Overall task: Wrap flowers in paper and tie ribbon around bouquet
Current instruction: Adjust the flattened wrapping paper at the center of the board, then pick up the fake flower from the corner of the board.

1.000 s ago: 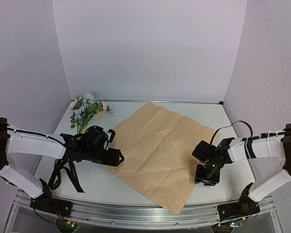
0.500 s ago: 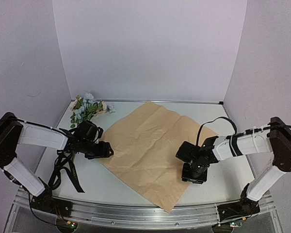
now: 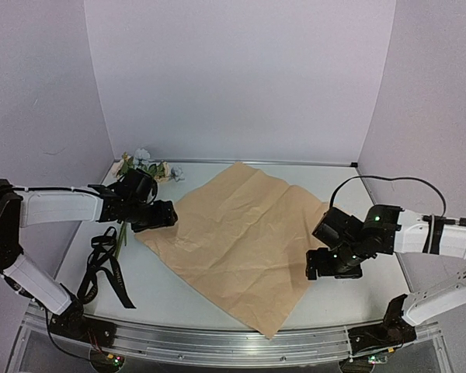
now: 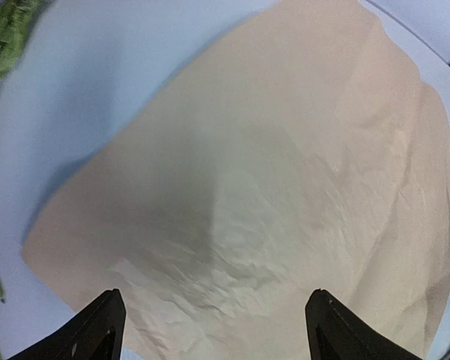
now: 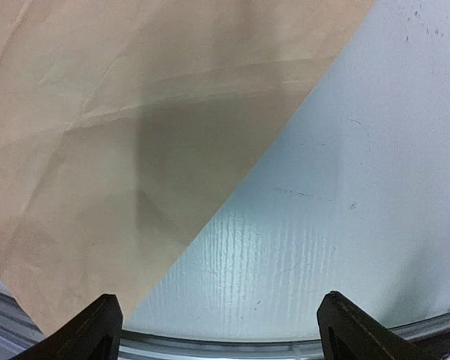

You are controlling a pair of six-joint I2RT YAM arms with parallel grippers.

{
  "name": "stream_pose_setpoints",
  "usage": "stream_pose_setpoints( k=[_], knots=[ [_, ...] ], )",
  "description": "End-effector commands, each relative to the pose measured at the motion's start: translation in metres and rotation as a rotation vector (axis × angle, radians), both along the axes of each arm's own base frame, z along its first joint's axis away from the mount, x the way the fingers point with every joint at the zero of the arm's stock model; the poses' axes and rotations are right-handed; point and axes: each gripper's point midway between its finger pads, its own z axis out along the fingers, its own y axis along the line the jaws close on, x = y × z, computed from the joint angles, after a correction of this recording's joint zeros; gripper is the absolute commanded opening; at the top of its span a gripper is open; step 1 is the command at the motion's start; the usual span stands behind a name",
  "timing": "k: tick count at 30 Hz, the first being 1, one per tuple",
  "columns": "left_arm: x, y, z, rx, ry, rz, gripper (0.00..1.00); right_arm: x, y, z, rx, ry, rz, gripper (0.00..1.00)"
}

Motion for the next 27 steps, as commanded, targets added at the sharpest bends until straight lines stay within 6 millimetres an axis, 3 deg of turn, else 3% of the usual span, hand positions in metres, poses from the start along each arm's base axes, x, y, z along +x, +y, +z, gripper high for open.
stream_pose_setpoints(
  k=[1, 5, 9, 12, 19, 27],
  knots=[
    [0.030, 0.067, 0.006, 0.151, 0.003, 0.221, 0.85, -0.004, -0.011, 0.019, -0.053, -0.038, 0.153, 0.96],
    [0.052, 0.101, 0.001, 0.214, 0.027, 0.284, 0.82, -0.006, -0.011, 0.027, -0.043, -0.058, 0.215, 0.98],
    [0.073, 0.122, -0.014, 0.234, 0.069, 0.293, 0.78, -0.010, -0.011, 0.028, -0.030, -0.058, 0.260, 0.98],
    [0.088, 0.131, -0.025, 0.248, 0.098, 0.297, 0.71, -0.015, -0.013, 0.028, -0.004, -0.045, 0.262, 0.98],
    [0.105, 0.142, -0.049, 0.288, 0.137, 0.291, 0.67, -0.028, -0.020, 0.020, 0.032, -0.009, 0.263, 0.98],
    [0.121, 0.164, -0.064, 0.252, 0.141, 0.268, 0.65, -0.023, -0.024, 0.018, -0.002, -0.018, 0.277, 0.98]
  ],
)
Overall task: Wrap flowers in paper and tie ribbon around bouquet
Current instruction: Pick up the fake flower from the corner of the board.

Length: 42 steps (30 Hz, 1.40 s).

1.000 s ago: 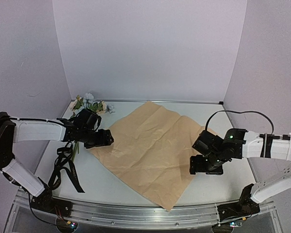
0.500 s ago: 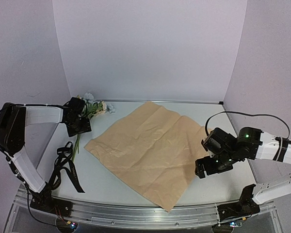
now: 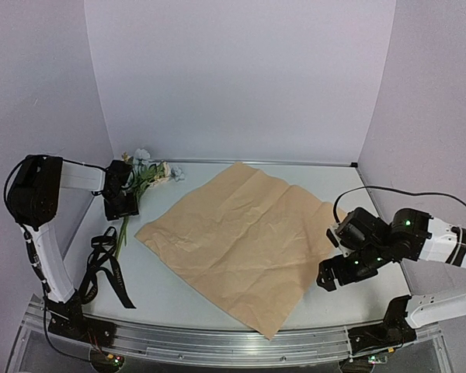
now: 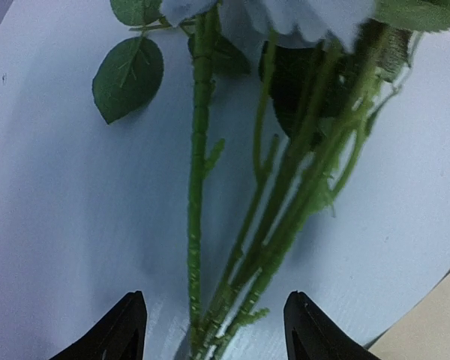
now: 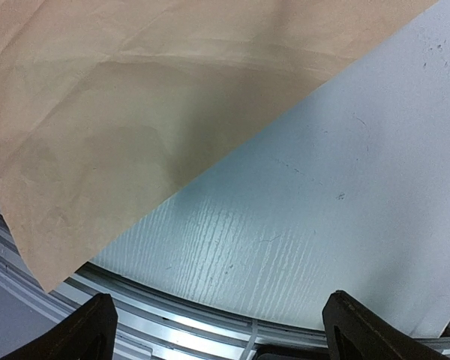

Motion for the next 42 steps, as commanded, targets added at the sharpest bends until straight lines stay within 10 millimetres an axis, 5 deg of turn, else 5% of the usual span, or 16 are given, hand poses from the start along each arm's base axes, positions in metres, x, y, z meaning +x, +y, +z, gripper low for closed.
stream_pose_setpoints(
  k=[1, 14, 20, 25, 36, 42],
  knots=[
    [0.029, 0.008, 0.008, -0.027, -0.063, -0.058, 0.65, 0.005, -0.004, 0.000, -0.036, -0.014, 0.013, 0.98],
    [0.068, 0.007, -0.012, -0.011, -0.063, -0.150, 0.47, 0.016, 0.004, -0.007, -0.062, 0.020, -0.039, 0.97],
    [0.082, 0.007, -0.010, 0.008, -0.066, -0.180, 0.18, 0.022, 0.004, -0.013, -0.079, 0.009, -0.061, 0.95],
    [0.094, 0.007, 0.012, 0.028, -0.120, -0.195, 0.00, 0.023, 0.001, -0.015, -0.089, 0.003, -0.081, 0.95],
    [0.108, -0.005, 0.097, 0.020, -0.271, -0.227, 0.00, 0.027, -0.001, -0.013, -0.092, -0.014, -0.117, 0.94],
    [0.098, -0.046, 0.141, -0.018, -0.322, -0.251, 0.00, 0.032, -0.004, -0.011, -0.078, -0.014, -0.157, 0.94]
  ],
)
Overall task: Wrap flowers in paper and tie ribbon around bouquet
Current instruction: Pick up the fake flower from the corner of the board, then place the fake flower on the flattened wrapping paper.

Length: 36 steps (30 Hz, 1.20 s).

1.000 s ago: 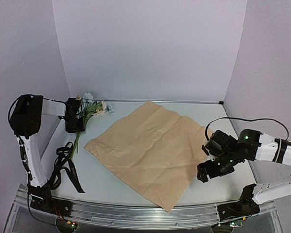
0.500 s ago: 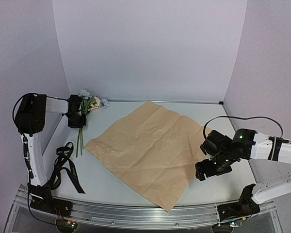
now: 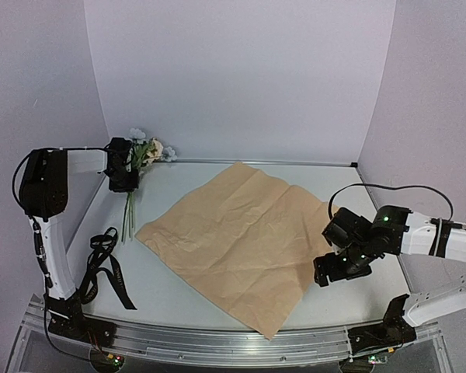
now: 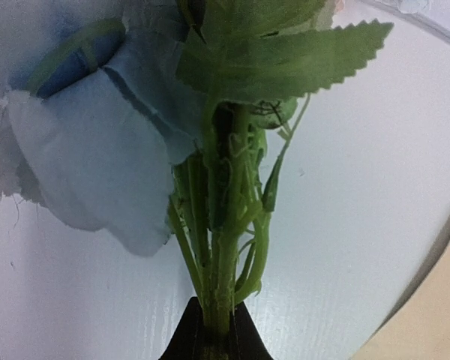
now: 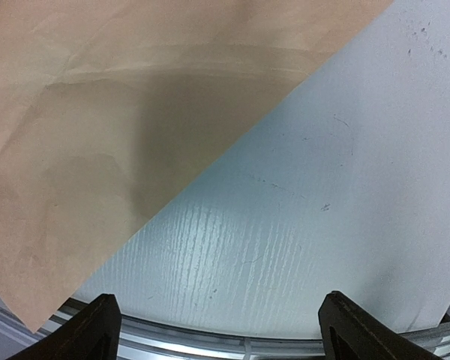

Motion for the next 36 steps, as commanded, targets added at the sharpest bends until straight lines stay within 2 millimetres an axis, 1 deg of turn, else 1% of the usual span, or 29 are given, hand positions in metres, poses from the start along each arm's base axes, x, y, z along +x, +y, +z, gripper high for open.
stream_pose_setpoints(
  k=[1, 5, 9, 11, 12, 14, 15, 17, 18, 19, 21, 22, 24, 27, 29, 31, 36],
  knots=[
    [0.008, -0.048, 0.100, -0.062, -0.193, -0.036, 0.00, 0.012, -0.002, 0.010, 0.022, -0.036, -0.063, 0.95],
    [-0.003, -0.100, 0.125, -0.137, -0.196, -0.049, 0.00, 0.013, -0.007, 0.010, 0.031, -0.031, -0.089, 0.95],
    [-0.011, -0.168, 0.140, -0.262, -0.194, -0.077, 0.00, 0.013, -0.017, 0.006, 0.046, -0.005, -0.149, 0.94],
    [-0.012, -0.201, 0.152, -0.313, -0.208, -0.093, 0.00, 0.012, -0.021, 0.003, 0.051, 0.006, -0.172, 0.94],
    [-0.014, -0.220, 0.146, -0.328, -0.189, -0.098, 0.00, 0.011, -0.023, 0.003, 0.056, 0.009, -0.181, 0.94],
    [-0.014, -0.255, 0.155, -0.376, -0.199, -0.113, 0.00, 0.009, -0.029, 0.001, 0.053, 0.015, -0.200, 0.94],
    [-0.018, -0.276, 0.153, -0.393, -0.193, -0.128, 0.00, 0.009, -0.032, 0.000, 0.054, 0.015, -0.208, 0.95],
    [-0.023, -0.308, 0.142, -0.416, -0.171, -0.141, 0.00, 0.007, -0.036, 0.000, 0.057, 0.017, -0.221, 0.95],
    [-0.026, -0.325, 0.143, -0.435, -0.170, -0.152, 0.00, 0.006, -0.038, -0.001, 0.059, 0.022, -0.229, 0.95],
    [-0.027, -0.337, 0.140, -0.453, -0.166, -0.156, 0.00, 0.005, -0.040, -0.001, 0.059, 0.026, -0.232, 0.95],
    [-0.032, -0.363, 0.128, -0.481, -0.146, -0.166, 0.00, 0.003, -0.043, 0.000, 0.059, 0.030, -0.234, 0.95],
    [-0.034, -0.373, 0.128, -0.497, -0.149, -0.171, 0.00, 0.002, -0.044, 0.000, 0.058, 0.031, -0.235, 0.95],
    [-0.036, -0.387, 0.118, -0.521, -0.143, -0.166, 0.00, 0.000, -0.046, 0.001, 0.058, 0.033, -0.233, 0.95],
    [-0.040, -0.406, 0.106, -0.556, -0.124, -0.170, 0.00, -0.002, -0.048, 0.000, 0.052, 0.038, -0.231, 0.95],
    [-0.043, -0.414, 0.093, -0.559, -0.097, -0.178, 0.00, -0.003, -0.049, -0.001, 0.049, 0.042, -0.232, 0.95],
    [-0.047, -0.419, 0.077, -0.551, -0.068, -0.183, 0.00, -0.004, -0.050, -0.003, 0.043, 0.047, -0.235, 0.95],
    [-0.053, -0.422, 0.046, -0.523, -0.021, -0.190, 0.00, -0.005, -0.051, -0.006, 0.035, 0.058, -0.245, 0.95]
  ],
)
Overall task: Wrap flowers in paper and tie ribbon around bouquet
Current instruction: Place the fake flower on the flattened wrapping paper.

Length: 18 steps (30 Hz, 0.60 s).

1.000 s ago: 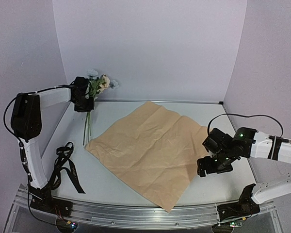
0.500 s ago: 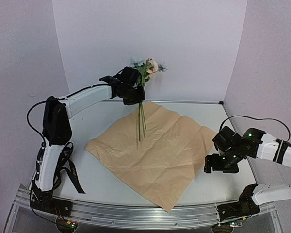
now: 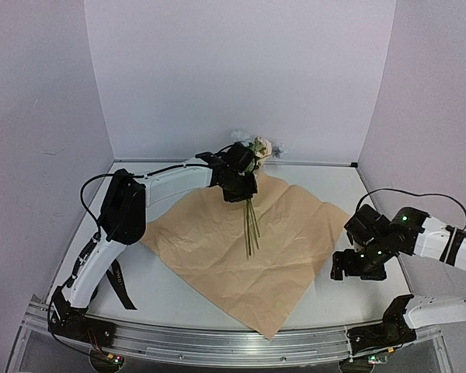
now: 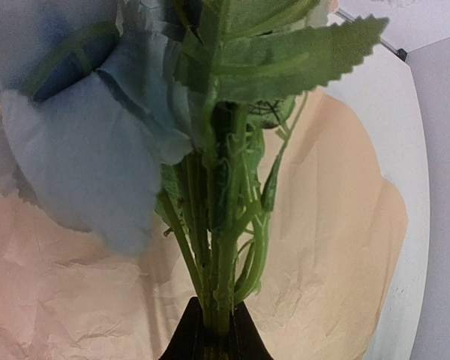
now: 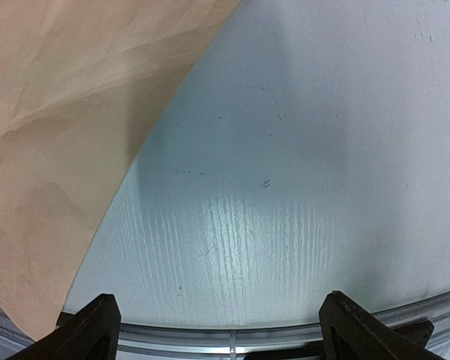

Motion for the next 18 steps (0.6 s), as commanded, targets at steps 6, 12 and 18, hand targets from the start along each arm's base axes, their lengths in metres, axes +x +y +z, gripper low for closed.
stream_pose_setpoints(
  k=[6, 12, 18],
  knots=[
    [0.009, -0.011, -0.004, -0.026, -0.030, -0.026, 0.00, -0.003, -0.005, -0.004, -0.020, 0.022, -0.014, 0.95],
    [0.006, -0.009, -0.032, 0.012, -0.009, -0.048, 0.00, -0.006, -0.002, -0.007, -0.014, 0.052, -0.018, 0.95],
    [0.006, -0.008, -0.048, 0.033, 0.007, -0.051, 0.18, -0.008, -0.002, -0.009, -0.015, 0.062, -0.027, 0.95]
  ],
)
